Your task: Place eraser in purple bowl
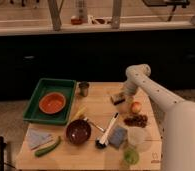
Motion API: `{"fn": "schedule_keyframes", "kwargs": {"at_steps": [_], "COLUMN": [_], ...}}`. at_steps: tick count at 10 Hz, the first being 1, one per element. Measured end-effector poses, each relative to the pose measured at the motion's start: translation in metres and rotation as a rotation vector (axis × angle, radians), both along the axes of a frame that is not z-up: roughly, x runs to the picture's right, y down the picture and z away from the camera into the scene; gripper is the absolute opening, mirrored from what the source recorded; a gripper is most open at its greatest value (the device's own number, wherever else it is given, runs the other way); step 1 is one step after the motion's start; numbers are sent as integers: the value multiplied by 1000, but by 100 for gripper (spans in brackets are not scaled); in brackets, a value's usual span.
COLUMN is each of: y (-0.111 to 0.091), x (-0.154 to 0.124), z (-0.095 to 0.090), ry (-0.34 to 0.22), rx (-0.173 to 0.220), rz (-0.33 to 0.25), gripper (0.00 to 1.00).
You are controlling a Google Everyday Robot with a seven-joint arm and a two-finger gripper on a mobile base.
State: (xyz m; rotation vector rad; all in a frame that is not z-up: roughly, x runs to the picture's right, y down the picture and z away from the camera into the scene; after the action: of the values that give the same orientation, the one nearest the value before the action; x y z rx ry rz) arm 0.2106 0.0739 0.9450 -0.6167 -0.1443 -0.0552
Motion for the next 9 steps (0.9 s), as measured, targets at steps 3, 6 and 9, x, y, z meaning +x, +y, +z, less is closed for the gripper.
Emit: {"fn": "schedule_keyframes", "kwargs": {"at_steps": [3,6,9], "y": [0,3,9], "x": [2,4,4], "z": [6,10,14], "ry": [-3,-4,-10], "rx": [-12,-21,-32], "rz": [0,-3,-6], "gripper": [80,61,28]}}
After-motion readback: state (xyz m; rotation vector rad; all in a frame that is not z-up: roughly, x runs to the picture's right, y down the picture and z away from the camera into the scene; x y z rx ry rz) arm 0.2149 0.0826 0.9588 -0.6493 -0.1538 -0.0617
